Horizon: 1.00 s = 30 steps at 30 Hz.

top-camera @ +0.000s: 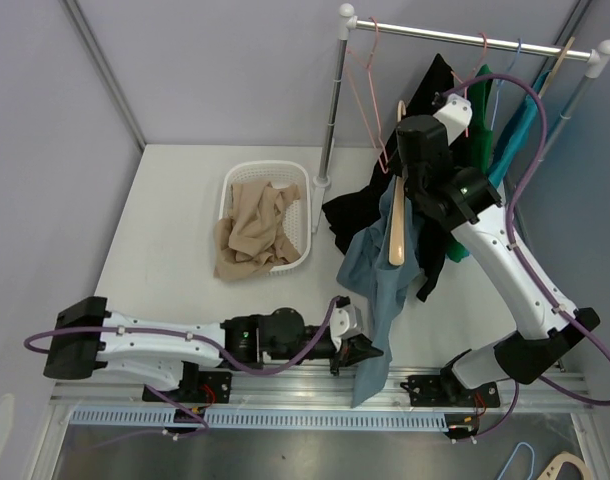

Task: Remove the t-shirt from the hanger

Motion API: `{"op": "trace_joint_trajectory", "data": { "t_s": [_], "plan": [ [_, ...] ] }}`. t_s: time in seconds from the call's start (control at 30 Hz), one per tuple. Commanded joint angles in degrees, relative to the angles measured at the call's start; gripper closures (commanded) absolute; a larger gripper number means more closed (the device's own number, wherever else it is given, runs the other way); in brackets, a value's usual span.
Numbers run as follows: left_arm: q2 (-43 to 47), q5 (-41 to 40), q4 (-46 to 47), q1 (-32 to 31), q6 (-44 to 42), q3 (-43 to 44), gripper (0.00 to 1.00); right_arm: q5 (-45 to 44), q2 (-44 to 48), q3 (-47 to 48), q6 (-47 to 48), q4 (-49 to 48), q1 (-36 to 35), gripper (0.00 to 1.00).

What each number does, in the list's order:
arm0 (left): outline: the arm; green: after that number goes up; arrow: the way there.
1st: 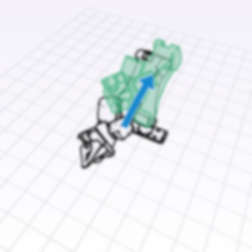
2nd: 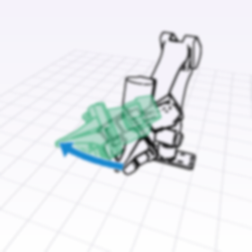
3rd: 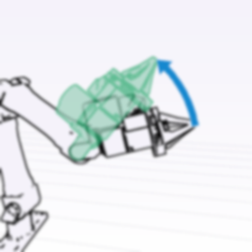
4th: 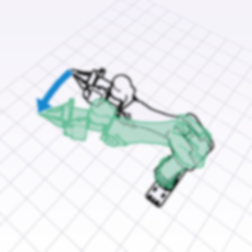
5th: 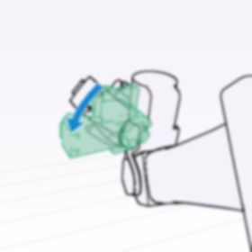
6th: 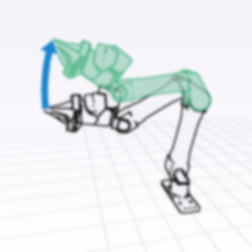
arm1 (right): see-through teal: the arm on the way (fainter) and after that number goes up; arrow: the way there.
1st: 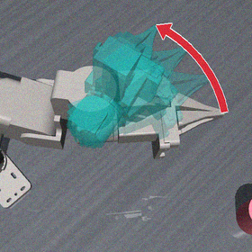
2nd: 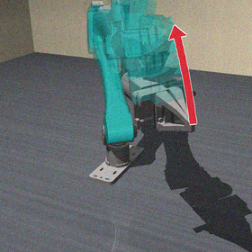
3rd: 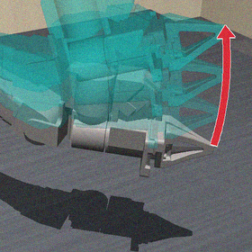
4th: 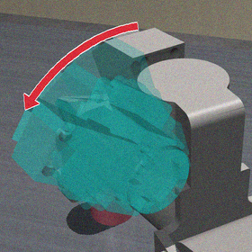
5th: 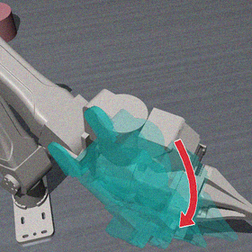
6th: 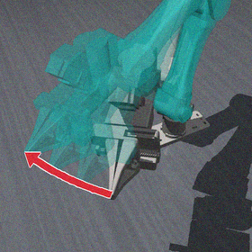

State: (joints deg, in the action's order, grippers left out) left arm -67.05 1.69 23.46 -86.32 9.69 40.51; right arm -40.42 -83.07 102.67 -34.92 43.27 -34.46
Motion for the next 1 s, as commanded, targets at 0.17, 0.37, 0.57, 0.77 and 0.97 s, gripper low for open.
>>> {"op": "trace_joint_trajectory", "data": {
  "t_s": [0.17, 0.37, 0.57, 0.77, 0.97],
  "plan": [
    [-13.1, 6.4, -9.8, 15.9, 7.1, 14.4, 0.99, 12.1, 4.3, 5.1, -0.6, 2.3, 0.1, 1.00],
    [-16.6, 5.5, -15.6, 22.7, 8.0, 23.8, 0.99, 12.8, 8.1, 3.3, 0.6, 9.3, -2.2, 1.00],
    [-19.3, -1.2, -23.0, 23.2, 6.7, 33.1, 0.99, 17.5, 18.2, -4.9, 3.1, 8.7, -2.5, 1.00],
    [-21.9, -4.9, -30.4, 25.0, 8.6, 39.2, 0.99, 23.4, 15.1, -0.3, 4.2, 24.7, -2.5, 1.00],
    [-21.1, -8.6, -32.3, 26.6, 11.0, 38.2, 0.99, 29.3, 22.7, -7.5, 5.0, 19.5, -3.2, 1.00]
  ]
}}
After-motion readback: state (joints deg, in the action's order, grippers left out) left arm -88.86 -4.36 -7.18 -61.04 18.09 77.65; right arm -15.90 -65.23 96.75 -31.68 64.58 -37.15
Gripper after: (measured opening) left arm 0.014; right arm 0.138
